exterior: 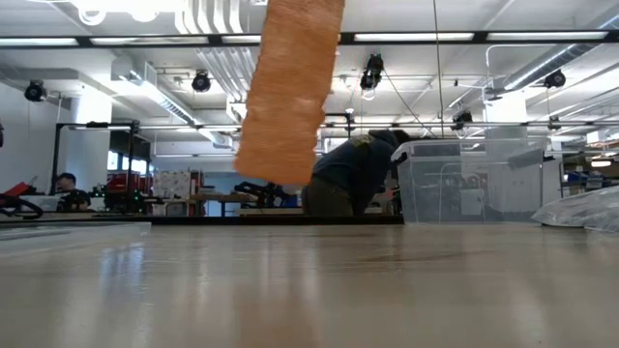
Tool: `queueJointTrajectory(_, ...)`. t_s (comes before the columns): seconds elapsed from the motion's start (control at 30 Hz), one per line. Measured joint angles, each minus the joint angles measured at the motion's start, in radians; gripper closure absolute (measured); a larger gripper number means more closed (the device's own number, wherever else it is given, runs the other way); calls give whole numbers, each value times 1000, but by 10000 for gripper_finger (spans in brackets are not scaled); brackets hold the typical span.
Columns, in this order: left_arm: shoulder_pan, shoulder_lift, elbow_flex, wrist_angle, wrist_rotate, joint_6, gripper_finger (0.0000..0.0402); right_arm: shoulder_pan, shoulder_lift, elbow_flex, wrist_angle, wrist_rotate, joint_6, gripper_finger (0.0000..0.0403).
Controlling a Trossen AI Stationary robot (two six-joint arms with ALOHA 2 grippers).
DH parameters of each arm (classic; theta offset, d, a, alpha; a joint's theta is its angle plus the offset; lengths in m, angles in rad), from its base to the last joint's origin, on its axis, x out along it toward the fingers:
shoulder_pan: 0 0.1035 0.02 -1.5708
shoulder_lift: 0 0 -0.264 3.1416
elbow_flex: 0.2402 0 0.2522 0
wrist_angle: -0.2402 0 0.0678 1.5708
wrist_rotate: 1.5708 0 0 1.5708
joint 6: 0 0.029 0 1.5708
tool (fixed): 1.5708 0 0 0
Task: Roll bandage
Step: Roll the orange bandage
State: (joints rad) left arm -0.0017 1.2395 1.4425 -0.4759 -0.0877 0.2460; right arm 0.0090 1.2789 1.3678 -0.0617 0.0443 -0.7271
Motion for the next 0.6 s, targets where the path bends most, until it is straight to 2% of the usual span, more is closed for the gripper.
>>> queueJointTrajectory(0.13,0,-13,0,16,-1,0,362,0,0,0,47,5,38,348)
queueJointTrajectory(0.37,2,-3,0,89,-2,-16,332,0,0,0,44,-28,269,338)
queueJointTrajectory(0.6,3,24,0,84,-9,-26,282,0,0,0,19,-53,385,348)
